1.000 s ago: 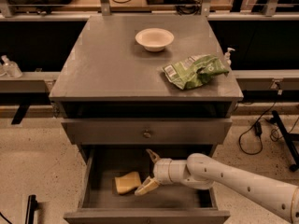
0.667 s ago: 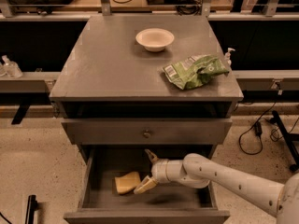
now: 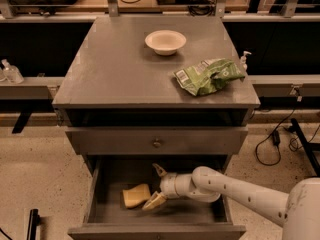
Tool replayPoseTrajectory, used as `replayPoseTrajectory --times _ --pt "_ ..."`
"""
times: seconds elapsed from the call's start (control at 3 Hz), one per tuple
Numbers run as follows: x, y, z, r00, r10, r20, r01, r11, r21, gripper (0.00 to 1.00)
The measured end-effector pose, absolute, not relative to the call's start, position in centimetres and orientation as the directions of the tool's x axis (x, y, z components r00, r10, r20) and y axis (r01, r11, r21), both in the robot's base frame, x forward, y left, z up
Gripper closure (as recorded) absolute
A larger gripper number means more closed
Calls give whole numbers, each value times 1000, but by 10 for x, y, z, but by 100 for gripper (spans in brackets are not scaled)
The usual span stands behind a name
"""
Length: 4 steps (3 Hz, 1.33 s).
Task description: Pick sponge from middle drawer and place on counter
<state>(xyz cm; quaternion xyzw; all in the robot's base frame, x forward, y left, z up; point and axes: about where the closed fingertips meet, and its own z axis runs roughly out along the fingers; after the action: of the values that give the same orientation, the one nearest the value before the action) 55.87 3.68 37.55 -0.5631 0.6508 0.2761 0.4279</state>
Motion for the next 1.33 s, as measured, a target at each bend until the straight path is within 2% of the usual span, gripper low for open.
replayPoseTrajectory --times 0.33,1.33 --pt "558 40 367 5 -508 -861 -973 196 -121 18" --pt "556 38 352 -26 -513 -858 -975 203 -92 87"
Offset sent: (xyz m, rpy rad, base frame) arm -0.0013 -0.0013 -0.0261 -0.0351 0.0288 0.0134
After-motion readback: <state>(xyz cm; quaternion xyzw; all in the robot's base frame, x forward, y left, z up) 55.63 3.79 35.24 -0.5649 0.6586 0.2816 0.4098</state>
